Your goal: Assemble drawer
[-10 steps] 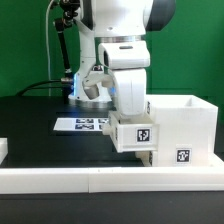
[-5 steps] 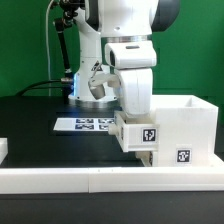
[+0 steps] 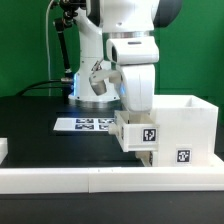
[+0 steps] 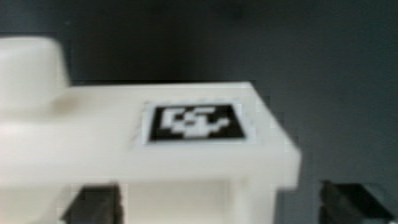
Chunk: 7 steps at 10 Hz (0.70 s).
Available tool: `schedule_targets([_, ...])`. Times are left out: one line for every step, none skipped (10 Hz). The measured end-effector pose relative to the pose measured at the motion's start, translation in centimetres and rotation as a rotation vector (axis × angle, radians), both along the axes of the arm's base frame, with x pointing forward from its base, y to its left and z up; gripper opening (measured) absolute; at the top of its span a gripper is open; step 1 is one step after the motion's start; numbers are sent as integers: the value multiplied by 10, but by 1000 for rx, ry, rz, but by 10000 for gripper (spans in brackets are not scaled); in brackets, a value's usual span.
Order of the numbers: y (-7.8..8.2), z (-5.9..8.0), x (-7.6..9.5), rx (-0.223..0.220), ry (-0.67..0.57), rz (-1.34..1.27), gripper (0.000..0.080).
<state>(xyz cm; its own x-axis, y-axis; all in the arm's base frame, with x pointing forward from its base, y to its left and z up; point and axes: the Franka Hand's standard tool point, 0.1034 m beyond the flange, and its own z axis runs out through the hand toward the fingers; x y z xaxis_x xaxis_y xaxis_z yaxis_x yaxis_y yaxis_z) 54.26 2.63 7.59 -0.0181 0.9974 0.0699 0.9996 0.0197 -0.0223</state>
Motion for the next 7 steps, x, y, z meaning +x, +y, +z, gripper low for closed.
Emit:
schedule_targets([-1,9,4,-7,0,-2,587])
schedule_targets([-4,16,6,-13,2,-3,636])
schedule_targets([-9,23,10,-19,-1,-4,646])
schedule_targets([-18,29,15,-21,-9,11,646])
schedule_targets([-29,32,22,-22,-8,15,646])
schedule_targets([-40,32,33,-18,-10,14,649])
schedule_targets([-49,30,44,-13,-19,9,649])
